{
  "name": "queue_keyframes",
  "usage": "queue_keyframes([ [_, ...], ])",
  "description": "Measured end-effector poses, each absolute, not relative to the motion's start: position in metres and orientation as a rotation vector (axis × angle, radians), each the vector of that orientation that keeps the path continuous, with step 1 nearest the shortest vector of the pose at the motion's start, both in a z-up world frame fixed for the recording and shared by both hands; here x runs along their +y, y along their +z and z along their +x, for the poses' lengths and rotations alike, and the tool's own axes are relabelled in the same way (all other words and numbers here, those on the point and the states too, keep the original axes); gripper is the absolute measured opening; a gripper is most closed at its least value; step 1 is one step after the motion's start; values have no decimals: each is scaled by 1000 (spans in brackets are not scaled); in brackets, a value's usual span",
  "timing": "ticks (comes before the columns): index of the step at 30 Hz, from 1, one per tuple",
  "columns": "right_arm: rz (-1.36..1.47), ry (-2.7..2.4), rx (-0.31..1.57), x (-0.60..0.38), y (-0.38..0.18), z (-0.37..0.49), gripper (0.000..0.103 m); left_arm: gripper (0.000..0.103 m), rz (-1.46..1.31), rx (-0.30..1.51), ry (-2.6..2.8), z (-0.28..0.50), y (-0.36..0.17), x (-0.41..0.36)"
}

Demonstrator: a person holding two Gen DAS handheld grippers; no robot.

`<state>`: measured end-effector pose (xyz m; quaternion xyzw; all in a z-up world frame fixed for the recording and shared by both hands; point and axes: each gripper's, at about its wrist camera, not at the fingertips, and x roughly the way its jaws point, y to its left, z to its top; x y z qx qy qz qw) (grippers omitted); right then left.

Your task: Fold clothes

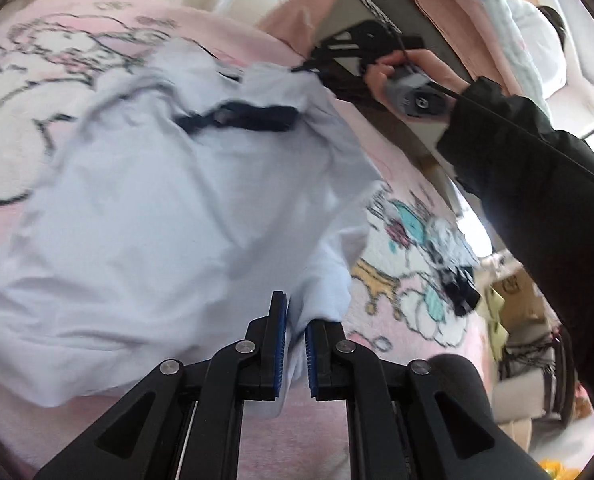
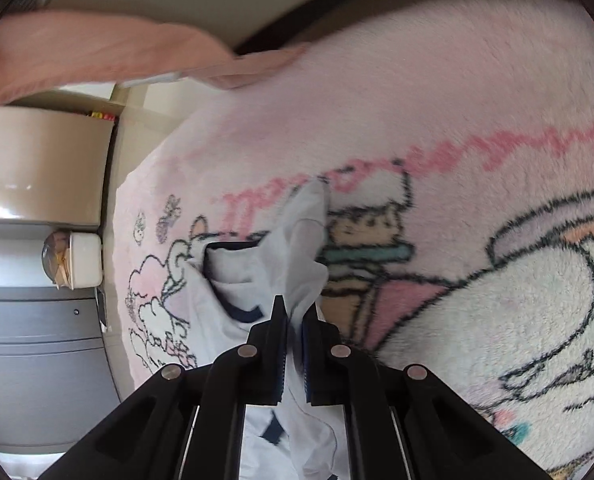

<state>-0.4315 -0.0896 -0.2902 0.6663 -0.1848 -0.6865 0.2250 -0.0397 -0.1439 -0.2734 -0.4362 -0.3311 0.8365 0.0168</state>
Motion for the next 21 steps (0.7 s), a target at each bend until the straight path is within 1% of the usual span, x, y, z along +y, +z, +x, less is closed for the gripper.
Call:
queue_keyframes([
  [5, 1843, -1938, -453, -116, -274, -428, 4, 7, -1337, -1104, 2626, -26, -269, -162],
  [7, 1844, -1939, -416, -128, -271, -425, 4, 7, -1376, -1132, 2560, -30, -280, -166],
  [10, 1835, -1960, -336, -139, -269, -422, 4, 7, -1403, -1116, 2528, -37, -285, -163],
  [15, 1850, -1935, -409, -129, -282, -423, 4, 9, -1384, -1047, 2583, -50, -283, -159],
  [16, 1851, -1931, -414, -126, -283, -424, 4, 15, -1364, -1077, 2575, -52, -284, -161],
  [18, 1851, -1927, -418, -119, -284, -426, 4, 52, -1322, -1175, 2539, -57, -290, -169],
  [19, 1850, -1920, -419, -117, -284, -427, 4, 96, -1303, -1220, 2523, -58, -293, -172],
  [20, 1848, -1911, -414, -115, -285, -428, 4, 103, -1284, -1260, 2509, -59, -296, -175],
  [21, 1846, -1903, -407, -114, -285, -429, 4, 103, -1292, -1275, 2518, -62, -299, -177],
])
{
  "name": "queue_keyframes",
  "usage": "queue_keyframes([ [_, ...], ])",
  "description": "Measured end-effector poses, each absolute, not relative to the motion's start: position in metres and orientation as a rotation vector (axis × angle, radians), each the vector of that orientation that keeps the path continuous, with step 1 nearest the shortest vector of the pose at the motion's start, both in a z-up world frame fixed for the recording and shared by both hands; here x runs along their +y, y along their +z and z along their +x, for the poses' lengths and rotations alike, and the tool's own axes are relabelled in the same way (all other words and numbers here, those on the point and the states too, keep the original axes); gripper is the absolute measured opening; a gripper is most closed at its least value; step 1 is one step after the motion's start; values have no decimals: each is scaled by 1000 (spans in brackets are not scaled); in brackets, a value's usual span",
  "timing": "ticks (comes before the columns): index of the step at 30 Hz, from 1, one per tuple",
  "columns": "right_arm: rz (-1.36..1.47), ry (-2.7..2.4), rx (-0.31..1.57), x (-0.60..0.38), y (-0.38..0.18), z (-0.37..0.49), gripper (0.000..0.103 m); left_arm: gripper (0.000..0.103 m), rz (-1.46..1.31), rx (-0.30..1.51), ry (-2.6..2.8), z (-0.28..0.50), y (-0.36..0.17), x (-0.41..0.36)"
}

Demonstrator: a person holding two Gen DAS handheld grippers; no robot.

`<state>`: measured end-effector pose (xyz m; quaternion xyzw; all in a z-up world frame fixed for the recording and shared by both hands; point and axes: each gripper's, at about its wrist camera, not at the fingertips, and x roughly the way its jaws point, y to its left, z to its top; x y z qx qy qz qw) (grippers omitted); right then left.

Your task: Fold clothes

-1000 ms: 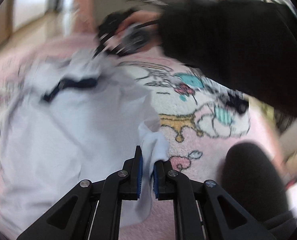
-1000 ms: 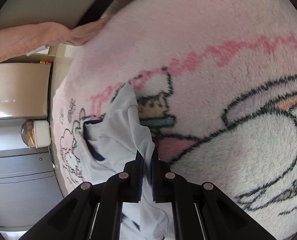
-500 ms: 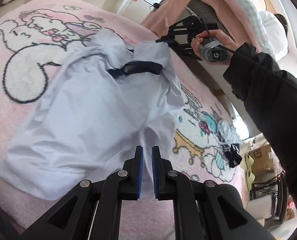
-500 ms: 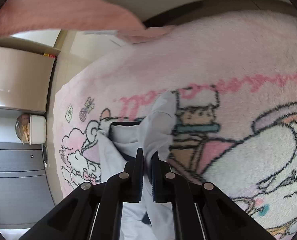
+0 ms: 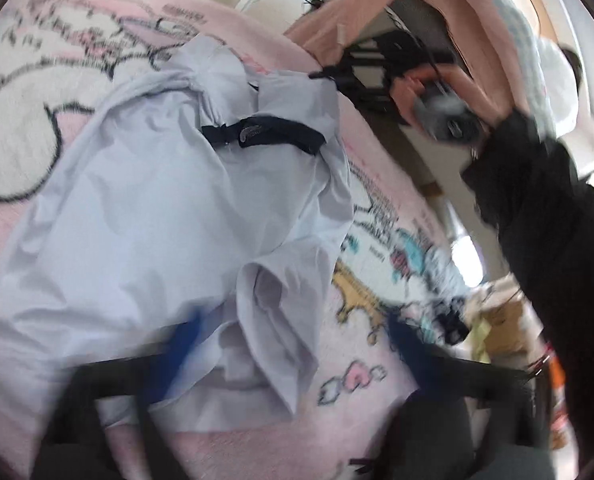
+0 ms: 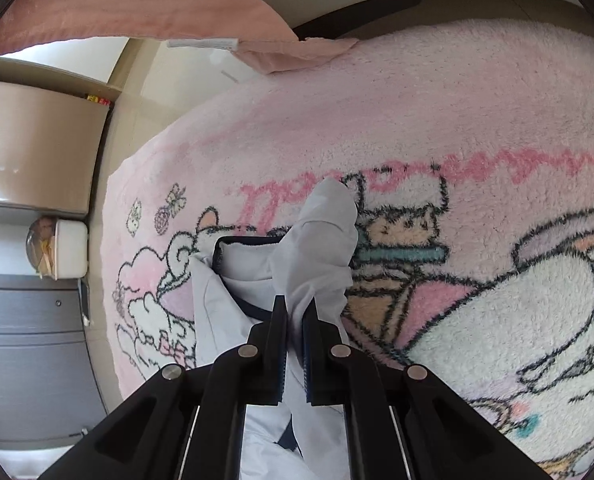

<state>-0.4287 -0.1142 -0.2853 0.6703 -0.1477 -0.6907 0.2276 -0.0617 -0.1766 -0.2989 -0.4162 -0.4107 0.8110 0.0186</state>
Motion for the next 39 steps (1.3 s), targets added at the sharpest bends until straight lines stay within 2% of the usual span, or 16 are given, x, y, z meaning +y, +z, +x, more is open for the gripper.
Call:
queue_keyframes([
  [7, 1837, -1864, -401, -111, -289, -431, 4, 103, -1268, -1420, 2503, -77, -318, -184],
  [19, 1836, -1813, -398, -107, -293, -431, 4, 103, -1331, -1256, 2557, -104, -334, -163],
  [25, 1834, -1798, -392, -105, -295, -433, 4, 103, -1339, -1288, 2548, -106, -339, -167],
  [39, 1853, -1775, -415, -100, -307, -435, 4, 103, -1354, -1201, 2468, -124, -333, -138],
])
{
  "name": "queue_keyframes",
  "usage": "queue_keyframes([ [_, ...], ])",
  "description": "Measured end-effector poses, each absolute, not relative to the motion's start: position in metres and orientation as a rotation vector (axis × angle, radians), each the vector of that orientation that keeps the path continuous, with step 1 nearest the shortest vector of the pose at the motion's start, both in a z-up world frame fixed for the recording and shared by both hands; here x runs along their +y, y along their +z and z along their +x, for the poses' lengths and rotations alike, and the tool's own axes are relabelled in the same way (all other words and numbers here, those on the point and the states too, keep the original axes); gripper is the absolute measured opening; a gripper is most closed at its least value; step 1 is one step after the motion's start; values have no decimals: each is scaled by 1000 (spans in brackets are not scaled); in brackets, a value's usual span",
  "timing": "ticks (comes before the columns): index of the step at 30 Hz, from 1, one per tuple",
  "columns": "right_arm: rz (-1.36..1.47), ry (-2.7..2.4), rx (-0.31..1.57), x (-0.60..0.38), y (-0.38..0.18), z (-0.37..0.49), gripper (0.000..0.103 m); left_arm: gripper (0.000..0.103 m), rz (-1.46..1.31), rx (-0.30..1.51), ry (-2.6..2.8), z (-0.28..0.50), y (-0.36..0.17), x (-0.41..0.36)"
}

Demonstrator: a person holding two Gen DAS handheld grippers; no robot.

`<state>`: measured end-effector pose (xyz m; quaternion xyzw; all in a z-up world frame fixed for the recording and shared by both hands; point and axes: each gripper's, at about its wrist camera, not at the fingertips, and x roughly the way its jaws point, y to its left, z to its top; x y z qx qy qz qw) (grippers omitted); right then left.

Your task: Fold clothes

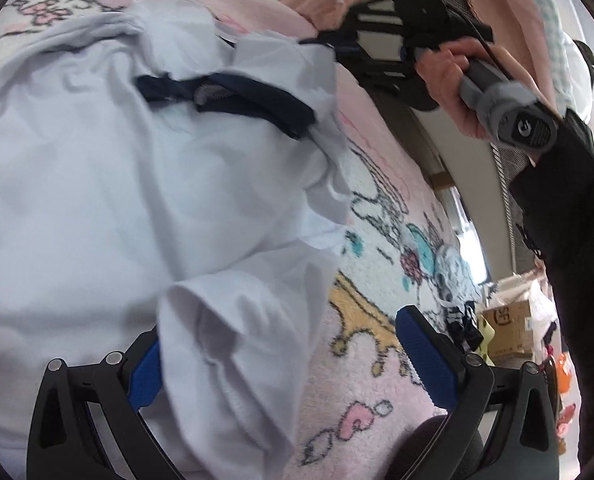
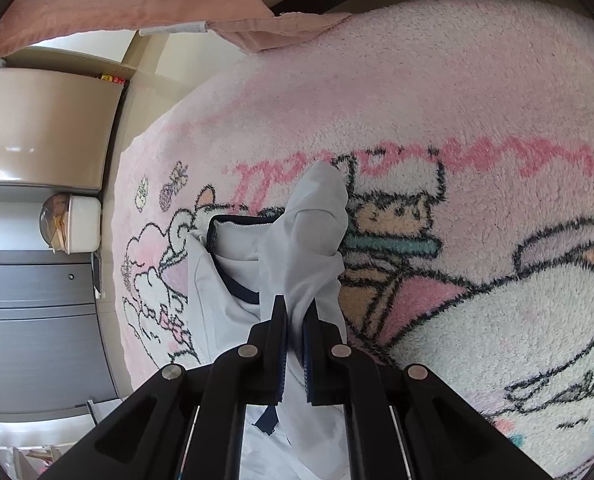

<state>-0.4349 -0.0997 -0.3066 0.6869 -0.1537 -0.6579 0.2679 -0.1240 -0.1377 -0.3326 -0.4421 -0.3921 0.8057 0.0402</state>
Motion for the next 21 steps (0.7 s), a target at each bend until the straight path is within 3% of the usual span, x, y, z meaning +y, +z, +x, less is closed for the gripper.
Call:
queue_keyframes([
  [1, 1854, -1775, -411, -100, -306, -435, 4, 102, -1368, -1188, 2464, -127, -333, -135],
  [3, 1857, -1775, -400, -102, -306, -434, 4, 85, -1407, -1144, 2474, -134, -333, -131],
  [5, 1859, -1773, -390, -103, -306, -434, 4, 35, -1453, -1109, 2483, -140, -334, -128],
  [6, 1861, -1773, -386, -104, -306, -433, 4, 30, -1484, -1098, 2477, -143, -336, -127],
  [14, 1860, -1789, -327, -106, -306, -431, 4, 13, -1487, -1119, 2467, -137, -336, -128],
  [21, 1862, -1802, -316, -105, -306, -430, 4, 10, -1385, -1306, 2331, -132, -329, -131],
])
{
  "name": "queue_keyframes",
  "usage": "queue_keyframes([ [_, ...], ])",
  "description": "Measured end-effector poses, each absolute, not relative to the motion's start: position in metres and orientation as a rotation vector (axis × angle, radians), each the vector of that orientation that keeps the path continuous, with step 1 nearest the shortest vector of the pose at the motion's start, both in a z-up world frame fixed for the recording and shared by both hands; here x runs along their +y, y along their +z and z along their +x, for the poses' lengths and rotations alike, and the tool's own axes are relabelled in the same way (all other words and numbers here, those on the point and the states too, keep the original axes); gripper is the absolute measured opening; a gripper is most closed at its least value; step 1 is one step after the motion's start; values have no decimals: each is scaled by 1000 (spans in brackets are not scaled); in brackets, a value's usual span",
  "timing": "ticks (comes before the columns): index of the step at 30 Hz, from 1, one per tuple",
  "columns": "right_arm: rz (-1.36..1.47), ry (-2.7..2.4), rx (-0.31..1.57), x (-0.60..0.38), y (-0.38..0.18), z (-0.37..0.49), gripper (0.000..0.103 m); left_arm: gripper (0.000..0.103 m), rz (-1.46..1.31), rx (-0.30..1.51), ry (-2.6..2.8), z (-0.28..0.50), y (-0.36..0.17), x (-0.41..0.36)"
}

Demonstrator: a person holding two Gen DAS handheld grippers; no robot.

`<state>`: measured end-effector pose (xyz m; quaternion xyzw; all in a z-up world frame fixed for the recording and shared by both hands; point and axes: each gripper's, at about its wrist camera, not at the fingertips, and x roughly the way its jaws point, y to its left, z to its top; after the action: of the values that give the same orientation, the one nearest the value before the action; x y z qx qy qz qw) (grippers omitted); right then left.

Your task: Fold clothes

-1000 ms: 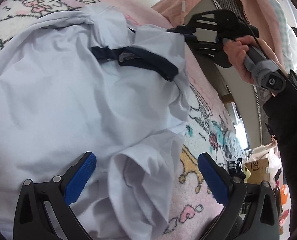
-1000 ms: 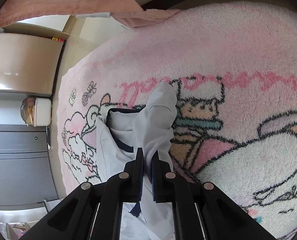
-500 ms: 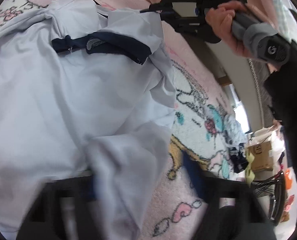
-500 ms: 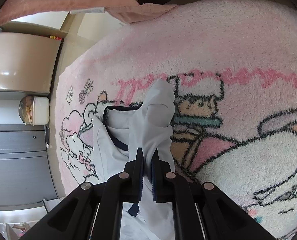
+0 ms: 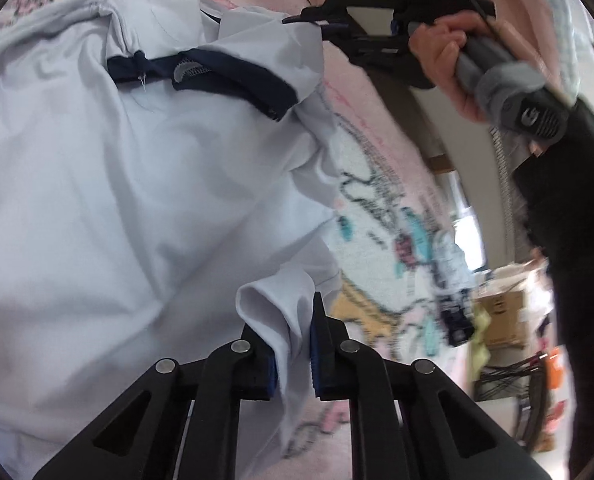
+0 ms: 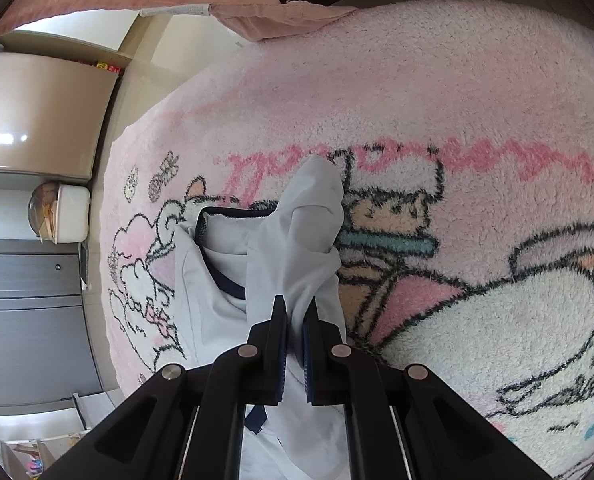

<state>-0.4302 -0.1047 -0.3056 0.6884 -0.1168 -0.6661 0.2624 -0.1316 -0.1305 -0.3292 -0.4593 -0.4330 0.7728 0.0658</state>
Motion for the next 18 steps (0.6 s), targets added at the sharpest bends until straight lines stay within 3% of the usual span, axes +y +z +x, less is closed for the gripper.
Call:
queue_keyframes([
  [11, 1871, -1832, -254, -108, -300, -427, 5, 9, -1191, -1715, 2087, -106, -327, -157],
  [18, 1897, -1867, -246, -113, -296, -427, 5, 9, -1062, -1849, 2053, -82, -313, -179],
])
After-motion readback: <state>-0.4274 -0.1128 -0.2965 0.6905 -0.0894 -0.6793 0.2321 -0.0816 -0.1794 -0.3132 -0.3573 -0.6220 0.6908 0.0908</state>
